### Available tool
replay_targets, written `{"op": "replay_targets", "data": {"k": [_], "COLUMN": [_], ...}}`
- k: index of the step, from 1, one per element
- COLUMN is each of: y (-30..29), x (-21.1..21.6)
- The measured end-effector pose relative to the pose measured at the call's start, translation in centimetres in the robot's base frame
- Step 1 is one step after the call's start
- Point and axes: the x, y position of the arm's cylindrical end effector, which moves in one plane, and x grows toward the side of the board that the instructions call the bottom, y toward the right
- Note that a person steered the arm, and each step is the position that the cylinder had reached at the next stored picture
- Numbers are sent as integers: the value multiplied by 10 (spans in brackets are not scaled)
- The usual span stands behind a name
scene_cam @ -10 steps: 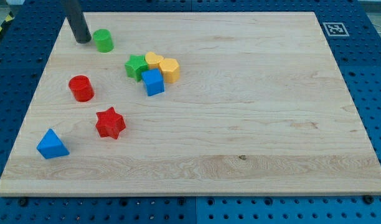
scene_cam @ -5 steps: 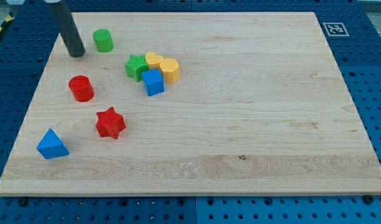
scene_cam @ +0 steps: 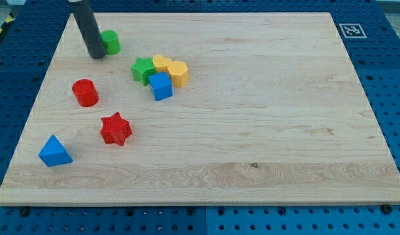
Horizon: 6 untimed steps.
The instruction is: Drag the green circle to the top center of the board
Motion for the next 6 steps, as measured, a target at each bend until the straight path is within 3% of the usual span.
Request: {"op": "replay_targets", "data": {"k": [4,5,6], "y": [7,6,6], "x": [11,5,-30]}}
